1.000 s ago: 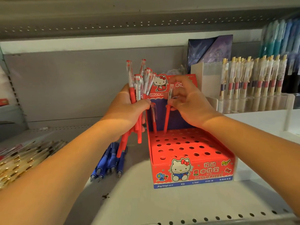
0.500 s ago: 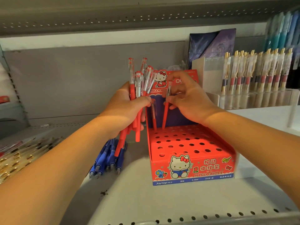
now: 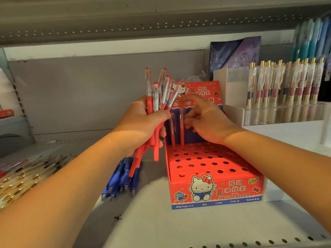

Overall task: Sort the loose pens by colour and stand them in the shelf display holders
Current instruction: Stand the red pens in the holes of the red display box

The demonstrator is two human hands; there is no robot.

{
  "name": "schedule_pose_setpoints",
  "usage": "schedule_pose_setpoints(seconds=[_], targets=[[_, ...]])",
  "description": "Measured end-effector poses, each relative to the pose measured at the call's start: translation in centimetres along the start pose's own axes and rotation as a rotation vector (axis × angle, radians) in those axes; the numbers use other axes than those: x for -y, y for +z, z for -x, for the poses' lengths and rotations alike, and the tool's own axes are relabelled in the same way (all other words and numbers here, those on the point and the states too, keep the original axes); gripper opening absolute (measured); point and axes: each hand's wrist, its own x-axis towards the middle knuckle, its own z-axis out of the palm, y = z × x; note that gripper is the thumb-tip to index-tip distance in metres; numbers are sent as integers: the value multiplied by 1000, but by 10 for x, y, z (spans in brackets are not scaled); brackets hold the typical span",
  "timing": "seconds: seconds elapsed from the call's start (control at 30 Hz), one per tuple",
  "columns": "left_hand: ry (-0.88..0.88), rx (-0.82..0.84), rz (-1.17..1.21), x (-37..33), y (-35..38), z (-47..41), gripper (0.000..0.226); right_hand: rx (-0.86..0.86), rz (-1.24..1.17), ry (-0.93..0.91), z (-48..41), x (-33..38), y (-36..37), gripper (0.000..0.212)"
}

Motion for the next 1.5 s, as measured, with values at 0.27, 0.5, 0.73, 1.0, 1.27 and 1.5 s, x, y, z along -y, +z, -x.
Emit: schedule_pose_setpoints(seconds=[0.27,0.5,0.73,1.0,1.27,1.5], targets=[[3,18,30,2,2,0,7,7,195,59,1,4,0,29],[2,38,28,2,2,-1,6,-143,-496,95,-4,38,-11,12],[-49,98,5,6,5,0,11,-72,-622,162,5,44,-11,9],[-53,-22,81,10,3,-7,8,-314,-710,176,1,47,-26,9],[-33,-128,26,11,-1,-11,10,-438,-146,32,-4,30,-28,19],[-27,-55,-24,7,0,-6,8,-375,34,10,-2,22,-21,22]])
